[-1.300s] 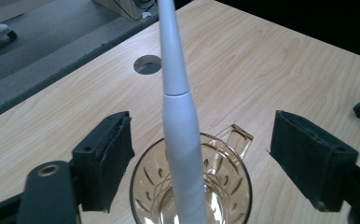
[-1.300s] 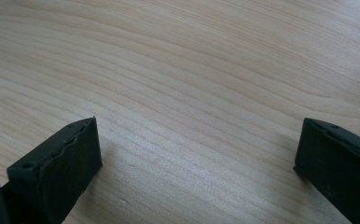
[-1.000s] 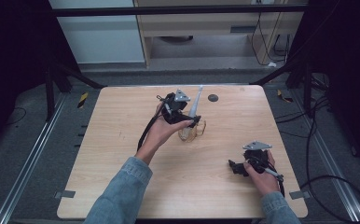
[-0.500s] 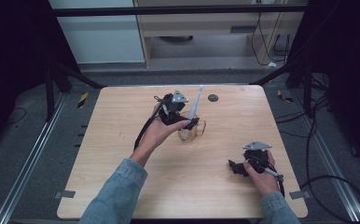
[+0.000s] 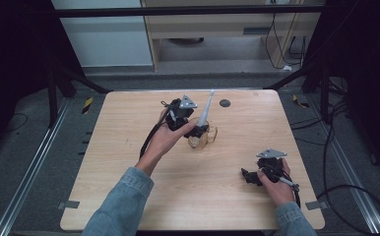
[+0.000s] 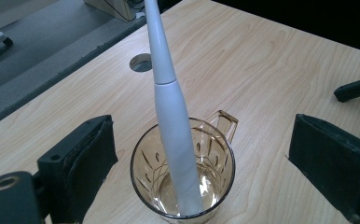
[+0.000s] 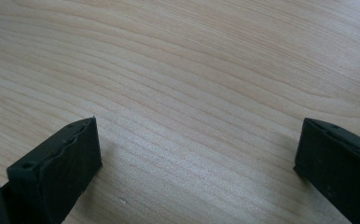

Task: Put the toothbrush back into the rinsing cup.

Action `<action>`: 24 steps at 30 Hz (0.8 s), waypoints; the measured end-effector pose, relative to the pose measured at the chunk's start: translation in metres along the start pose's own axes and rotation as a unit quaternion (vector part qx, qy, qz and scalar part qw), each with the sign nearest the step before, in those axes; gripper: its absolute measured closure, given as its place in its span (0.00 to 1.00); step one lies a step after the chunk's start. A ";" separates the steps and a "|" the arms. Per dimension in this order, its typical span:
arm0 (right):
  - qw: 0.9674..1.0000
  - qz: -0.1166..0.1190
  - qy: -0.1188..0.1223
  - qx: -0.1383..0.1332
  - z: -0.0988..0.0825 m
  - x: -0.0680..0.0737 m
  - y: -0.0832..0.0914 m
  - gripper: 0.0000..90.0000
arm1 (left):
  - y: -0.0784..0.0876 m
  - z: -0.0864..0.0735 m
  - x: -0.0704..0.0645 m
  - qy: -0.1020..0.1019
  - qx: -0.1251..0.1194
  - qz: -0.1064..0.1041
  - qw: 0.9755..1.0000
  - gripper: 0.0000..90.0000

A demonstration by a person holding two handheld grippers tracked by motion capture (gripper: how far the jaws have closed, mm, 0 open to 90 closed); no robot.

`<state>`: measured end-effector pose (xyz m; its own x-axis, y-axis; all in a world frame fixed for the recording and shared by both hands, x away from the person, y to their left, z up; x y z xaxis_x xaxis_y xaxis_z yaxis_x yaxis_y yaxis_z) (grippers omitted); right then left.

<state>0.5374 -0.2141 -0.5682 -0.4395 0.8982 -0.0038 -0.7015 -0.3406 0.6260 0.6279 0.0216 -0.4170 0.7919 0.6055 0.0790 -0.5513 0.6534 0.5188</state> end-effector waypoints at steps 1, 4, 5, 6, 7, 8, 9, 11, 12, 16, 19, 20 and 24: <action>1.000 0.001 -0.001 0.000 0.000 0.000 0.000 0.00 | 0.000 0.000 0.000 0.001 -0.001 0.000 1.000 0.07; 1.000 0.000 0.000 0.000 0.000 0.000 0.000 0.00 | 0.003 0.000 0.002 0.002 -0.002 0.007 1.000 0.07; 1.000 0.000 0.000 0.000 0.000 0.000 0.000 0.00 | 0.004 -0.001 0.002 0.000 -0.001 0.008 1.000 0.07; 1.000 0.000 0.000 0.000 0.000 0.000 0.000 0.00 | 0.006 -0.001 0.002 -0.001 -0.002 0.009 1.000 0.07; 1.000 0.000 -0.001 0.000 0.000 0.000 0.000 0.00 | 0.007 -0.002 0.002 -0.001 -0.001 0.008 1.000 0.07; 1.000 0.001 -0.001 0.000 0.000 0.000 0.000 0.00 | 0.009 -0.002 0.001 -0.001 -0.003 0.007 1.000 0.07; 1.000 0.001 -0.001 0.000 0.000 0.000 0.000 0.00 | 0.010 -0.003 0.001 -0.001 -0.001 0.007 1.000 0.07; 1.000 0.001 0.000 0.000 0.000 0.000 0.000 0.00 | 0.011 -0.005 0.001 -0.004 0.003 0.009 1.000 0.07; 1.000 0.001 -0.001 0.000 0.000 0.000 0.000 0.00 | 0.013 -0.006 0.001 -0.005 0.003 0.011 1.000 0.07; 1.000 0.000 0.000 0.000 0.000 0.000 0.000 0.00 | 0.021 -0.010 -0.004 -0.002 -0.003 0.002 1.000 0.07; 1.000 0.000 0.000 -0.001 0.000 0.000 0.000 0.00 | 0.027 -0.014 -0.005 -0.001 -0.003 0.002 1.000 0.07; 1.000 0.000 0.000 0.000 0.000 0.000 0.000 0.00 | 0.028 -0.015 -0.005 -0.002 -0.003 0.003 1.000 0.07; 1.000 0.000 0.000 -0.001 0.000 0.000 0.000 0.01 | 0.034 -0.018 -0.001 0.000 -0.001 0.006 1.000 0.07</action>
<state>0.5374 -0.2140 -0.5680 -0.4401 0.8980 -0.0044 -0.7021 -0.3410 0.6251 0.6039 0.0513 -0.4149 0.7850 0.6135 0.0860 -0.5620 0.6468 0.5155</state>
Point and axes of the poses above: each handheld gripper's, and its own axes: y roughly backward along the jaws, z roughly out of its top, x roughly to its left, the point moved 8 cm from there along -y, roughly forward along the jaws, and after that the axes turned 5 degrees about -x, right-handed, at the moved point
